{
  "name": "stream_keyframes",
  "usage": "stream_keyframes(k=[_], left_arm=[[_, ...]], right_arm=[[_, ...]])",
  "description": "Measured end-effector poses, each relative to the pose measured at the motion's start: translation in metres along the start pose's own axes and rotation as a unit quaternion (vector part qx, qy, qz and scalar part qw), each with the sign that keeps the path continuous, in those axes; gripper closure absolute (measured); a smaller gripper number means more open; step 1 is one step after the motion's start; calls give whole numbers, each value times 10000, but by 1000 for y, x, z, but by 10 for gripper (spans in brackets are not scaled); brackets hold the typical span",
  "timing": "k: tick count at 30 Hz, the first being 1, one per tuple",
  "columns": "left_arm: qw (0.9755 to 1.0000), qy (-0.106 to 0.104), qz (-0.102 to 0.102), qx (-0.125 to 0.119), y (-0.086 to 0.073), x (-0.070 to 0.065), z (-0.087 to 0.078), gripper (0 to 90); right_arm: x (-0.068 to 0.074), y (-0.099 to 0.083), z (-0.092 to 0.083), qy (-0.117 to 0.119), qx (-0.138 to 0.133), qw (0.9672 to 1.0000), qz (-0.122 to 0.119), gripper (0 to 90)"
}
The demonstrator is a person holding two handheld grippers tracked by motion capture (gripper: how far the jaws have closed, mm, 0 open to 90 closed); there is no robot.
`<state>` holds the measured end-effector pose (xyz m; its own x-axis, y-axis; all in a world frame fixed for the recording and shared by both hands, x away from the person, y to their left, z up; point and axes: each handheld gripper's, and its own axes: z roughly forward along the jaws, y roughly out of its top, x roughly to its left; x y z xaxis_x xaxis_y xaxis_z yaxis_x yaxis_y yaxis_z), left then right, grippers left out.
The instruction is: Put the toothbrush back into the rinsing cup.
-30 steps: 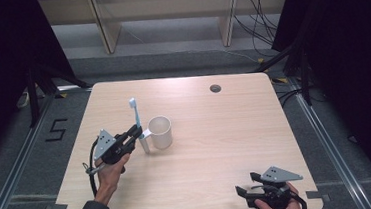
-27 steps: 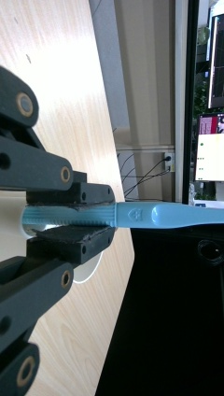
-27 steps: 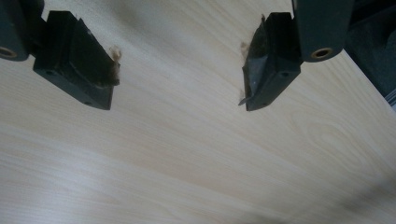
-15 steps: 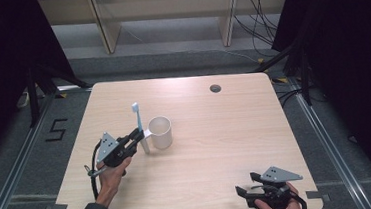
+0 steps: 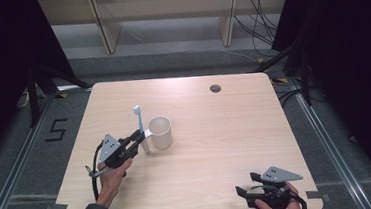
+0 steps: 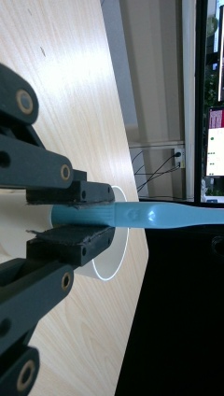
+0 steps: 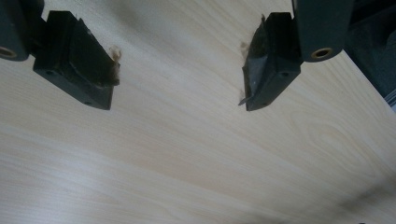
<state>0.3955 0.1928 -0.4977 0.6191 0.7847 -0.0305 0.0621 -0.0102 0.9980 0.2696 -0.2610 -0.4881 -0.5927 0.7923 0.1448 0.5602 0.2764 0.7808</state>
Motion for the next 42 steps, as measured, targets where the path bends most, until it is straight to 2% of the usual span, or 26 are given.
stream_keyframes(k=[1,3,5,6,8,9,12,13,17,18,20,21,22,24,25,26,27,28,30,31,33,34,35,39,41,42], left_arm=[[9999,-67,49,-112,0,1,2,756],[9999,-73,65,-117,0,1,2,752],[9999,-45,94,-48,0,1,1,755],[10000,-2,26,51,1,0,-1,756],[10000,-16,25,30,1,0,-1,744],[10000,20,10,37,1,0,-1,716],[10000,63,-5,25,1,0,-1,613],[10000,68,34,0,2,0,-2,613],[10000,46,77,-33,5,-1,-2,504],[10000,46,77,-33,5,-1,-2,502],[10000,64,34,32,8,-2,-3,486],[10000,64,34,32,8,-2,-3,472],[9999,56,23,111,9,-1,-3,444],[9999,82,-8,141,9,-1,-3,411],[9999,78,18,128,10,0,-3,405],[9999,11,105,34,10,2,-1,395],[9998,103,-15,149,11,0,-4,384],[10000,56,30,67,12,1,-3,376],[9999,58,39,87,12,1,-4,362],[9998,84,-43,184,14,-1,-7,356],[9998,62,-57,184,16,-1,-8,346],[9997,52,-51,226,17,-2,-9,342],[9997,42,-45,257,18,-3,-9,335],[9996,-6,-4,278,20,-4,-11,319],[9997,-77,58,214,20,-2,-9,314],[9993,14,-26,385,21,-3,-12,297]], right_arm=[[1,0,0,20,16,10000,79,262],[0,0,0,-2,-2,10000,3,262],[0,0,0,-19,-4,10000,-1,263],[1,0,0,17,16,10000,84,263],[1,0,0,13,14,10000,77,263],[-1,0,0,-25,-19,10000,-51,263],[1,0,0,12,15,10000,81,262],[-1,0,0,-31,-24,10000,-60,262],[-1,0,0,-34,-21,10000,-61,262],[-1,0,0,-34,-21,10000,-61,262],[2,-1,1,24,-13,9999,134,262],[2,-1,1,24,-13,9999,134,262],[-1,0,1,-45,-44,10000,-56,263],[0,0,1,3,-48,10000,-6,263],[0,0,1,-40,-44,10000,-53,262],[0,0,1,63,-32,10000,3,262],[0,0,2,69,-33,10000,0,262],[0,0,1,-13,-28,10000,-26,262],[0,0,1,-8,-29,10000,-23,262],[0,0,2,70,-33,10000,5,263],[0,0,2,65,-37,10000,3,262],[0,0,1,-15,-30,10000,-25,262],[0,0,1,60,-35,10000,3,262],[0,0,0,-31,-39,10000,-32,263],[0,0,0,-29,-37,10000,-31,263],[0,0,0,-28,-33,10000,-29,262]])
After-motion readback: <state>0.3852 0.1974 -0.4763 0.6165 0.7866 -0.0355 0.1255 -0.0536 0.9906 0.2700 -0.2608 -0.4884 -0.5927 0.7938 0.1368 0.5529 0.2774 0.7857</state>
